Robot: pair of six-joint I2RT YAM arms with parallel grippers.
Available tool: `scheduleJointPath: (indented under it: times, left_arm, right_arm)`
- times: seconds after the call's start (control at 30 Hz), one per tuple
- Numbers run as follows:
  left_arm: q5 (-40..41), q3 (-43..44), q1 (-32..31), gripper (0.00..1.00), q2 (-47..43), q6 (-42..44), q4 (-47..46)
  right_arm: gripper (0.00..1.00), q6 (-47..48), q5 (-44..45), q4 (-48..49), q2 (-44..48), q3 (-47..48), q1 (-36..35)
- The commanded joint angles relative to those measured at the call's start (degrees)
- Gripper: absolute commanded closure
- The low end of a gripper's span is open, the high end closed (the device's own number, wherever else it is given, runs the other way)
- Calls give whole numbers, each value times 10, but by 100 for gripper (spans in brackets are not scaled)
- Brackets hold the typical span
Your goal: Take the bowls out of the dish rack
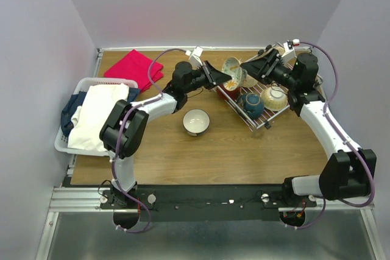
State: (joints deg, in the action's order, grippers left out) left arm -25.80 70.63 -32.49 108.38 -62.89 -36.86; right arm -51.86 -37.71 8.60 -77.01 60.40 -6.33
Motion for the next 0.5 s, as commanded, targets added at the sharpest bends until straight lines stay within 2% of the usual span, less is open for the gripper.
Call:
scheduleJointPath:
  times: [0.0, 0.07, 0.1, 0.17, 0.2, 0.3, 0.43, 0.47]
  left_arm:
    - [-19, -16, -3, 93, -14, -7, -47]
    - [-18, -22, -1, 100, -25, 0, -35]
    - [-17, -28, -1, 100, -28, 8, -31]
    - [-15, -36, 4, 100, -42, 15, -20]
    - [-14, -42, 6, 100, -47, 19, -14]
    - [-8, -49, 16, 100, -72, 43, 31]
    - [21, -40, 26, 100, -119, 123, 146]
    - [30, -35, 27, 100, -139, 168, 207]
  right_arm:
    - [62, -8, -19, 34, 30, -11, -3]
    - [57, -4, -19, 28, 33, -14, -2]
    - [48, 7, -18, 18, 35, -15, -2]
    - [36, 21, -12, 0, 42, -13, -3]
    - [24, 38, -10, -21, 46, -12, -3]
    - [10, 79, 0, -63, 60, -6, -3]
    - [2, 136, 24, -126, 80, -4, -2]
    - [2, 149, 30, -140, 89, -4, -3]
